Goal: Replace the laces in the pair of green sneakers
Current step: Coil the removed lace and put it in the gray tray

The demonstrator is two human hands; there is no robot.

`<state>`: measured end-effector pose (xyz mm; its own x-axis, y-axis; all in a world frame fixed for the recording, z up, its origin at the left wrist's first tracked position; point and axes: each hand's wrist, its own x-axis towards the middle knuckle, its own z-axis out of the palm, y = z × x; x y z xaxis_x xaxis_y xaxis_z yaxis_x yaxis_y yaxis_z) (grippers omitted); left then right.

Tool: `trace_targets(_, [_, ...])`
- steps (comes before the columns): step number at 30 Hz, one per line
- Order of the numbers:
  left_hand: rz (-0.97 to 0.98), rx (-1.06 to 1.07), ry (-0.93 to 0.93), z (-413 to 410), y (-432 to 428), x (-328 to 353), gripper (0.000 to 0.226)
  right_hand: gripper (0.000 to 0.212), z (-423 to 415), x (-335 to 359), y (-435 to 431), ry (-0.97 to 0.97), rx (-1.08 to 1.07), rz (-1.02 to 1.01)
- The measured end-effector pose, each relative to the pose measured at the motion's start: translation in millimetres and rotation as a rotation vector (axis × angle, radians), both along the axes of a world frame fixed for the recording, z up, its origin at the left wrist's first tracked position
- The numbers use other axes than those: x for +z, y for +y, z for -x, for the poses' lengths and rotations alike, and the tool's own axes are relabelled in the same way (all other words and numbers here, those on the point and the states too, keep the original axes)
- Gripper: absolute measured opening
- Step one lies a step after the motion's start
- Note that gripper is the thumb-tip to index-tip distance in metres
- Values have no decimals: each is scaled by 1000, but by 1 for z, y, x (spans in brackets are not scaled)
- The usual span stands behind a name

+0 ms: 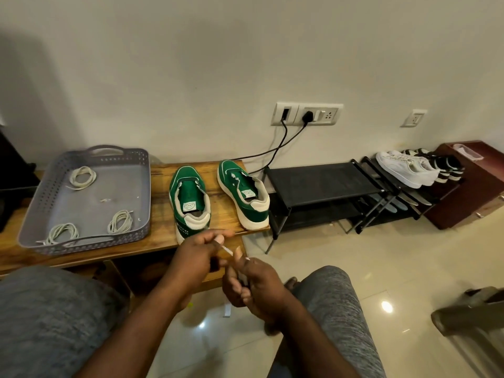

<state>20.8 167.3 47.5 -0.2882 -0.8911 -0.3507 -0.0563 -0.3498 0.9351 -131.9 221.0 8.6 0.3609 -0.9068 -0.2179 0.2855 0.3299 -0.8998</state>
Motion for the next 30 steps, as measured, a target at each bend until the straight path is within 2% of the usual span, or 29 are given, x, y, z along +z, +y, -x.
trace_targets(3, [-66,-249,-4,2,8,-2,38,62,3,5,-2,-208,-23,-33])
trace_targets(5, [-61,-312,5,4,13,0,38,65,6,5,-2,-304,-33,-61])
trace_targets(12, [63,-311,-117,4,10,-19,32,70,12,4,-4,-558,-52,-8])
trace_targets(17, [111,-272,-292,13,18,-24,26,92,20,1,-5,-680,-226,10])
trace_targets(20, [99,-290,-303,17,24,-22,20,97,27,0,-11,-669,-382,-8])
trace_targets(24, [121,-282,-327,23,31,-19,23,96,37,-6,-16,-620,-568,-56])
trace_targets(30, [290,-159,-252,31,36,-20,32,103,31,-6,-18,-606,-603,-75])
